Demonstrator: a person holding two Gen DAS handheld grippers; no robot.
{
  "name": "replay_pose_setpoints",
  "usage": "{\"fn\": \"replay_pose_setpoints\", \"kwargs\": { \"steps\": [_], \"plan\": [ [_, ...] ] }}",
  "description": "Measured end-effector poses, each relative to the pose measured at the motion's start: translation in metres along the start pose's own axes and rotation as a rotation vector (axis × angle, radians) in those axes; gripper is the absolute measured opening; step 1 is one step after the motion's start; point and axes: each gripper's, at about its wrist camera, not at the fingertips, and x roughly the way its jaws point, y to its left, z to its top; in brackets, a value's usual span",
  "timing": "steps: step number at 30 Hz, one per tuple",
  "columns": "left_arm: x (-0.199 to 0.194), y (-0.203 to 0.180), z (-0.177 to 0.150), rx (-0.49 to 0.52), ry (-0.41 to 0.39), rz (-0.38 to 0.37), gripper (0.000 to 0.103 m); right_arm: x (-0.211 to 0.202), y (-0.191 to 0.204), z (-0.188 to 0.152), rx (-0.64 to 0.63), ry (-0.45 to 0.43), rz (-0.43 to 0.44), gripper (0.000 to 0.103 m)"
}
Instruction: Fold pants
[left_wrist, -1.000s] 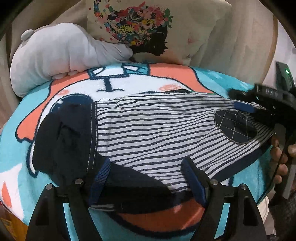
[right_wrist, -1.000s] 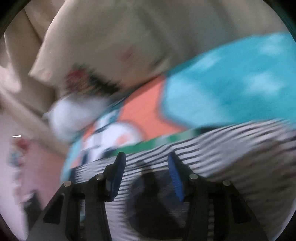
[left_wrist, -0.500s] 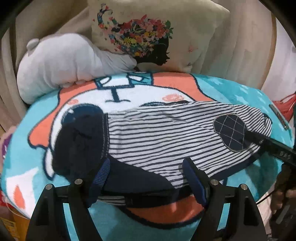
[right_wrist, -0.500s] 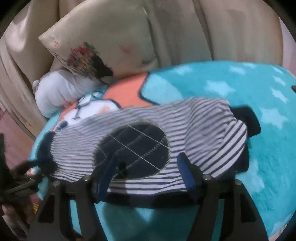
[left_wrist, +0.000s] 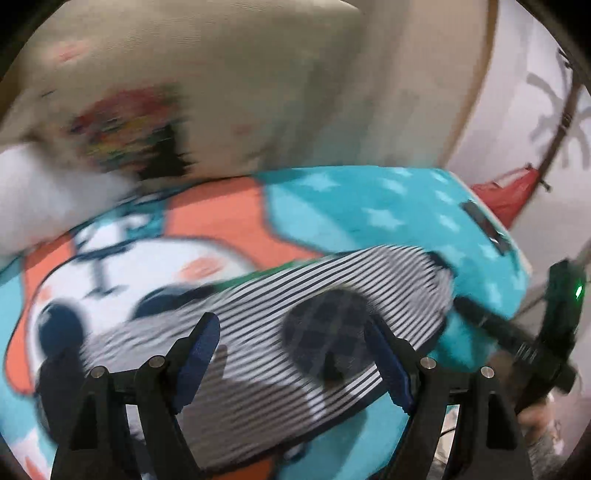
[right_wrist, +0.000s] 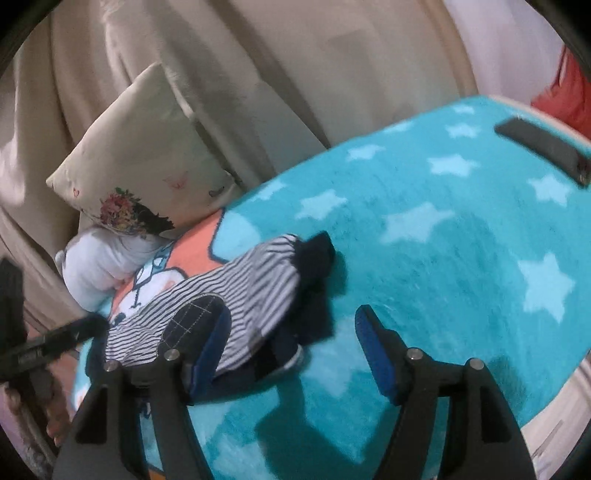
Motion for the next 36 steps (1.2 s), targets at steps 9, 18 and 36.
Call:
{"fn": "replay_pose_setpoints", "kwargs": {
  "steps": [9, 18, 36],
  "plan": [
    [0.093, -0.071, 0.063, 0.108, 0.185, -0.209, 0.083, 0.019, 0.017, -0.005, -0.098, 0.044, 0.012, 0.070],
    [0.154, -0.118, 0.065, 0.223, 0.298, -0.205, 0.078, 0.027, 0.021, -0.010, -0.127, 0.020, -0.011, 0.070],
    [0.062, 0.005, 0.025, -0.153, 0.093, -0.241, 0.041, 0.037, 0.105, -0.001, -0.316, 0.081, 0.249, 0.020]
  ]
}}
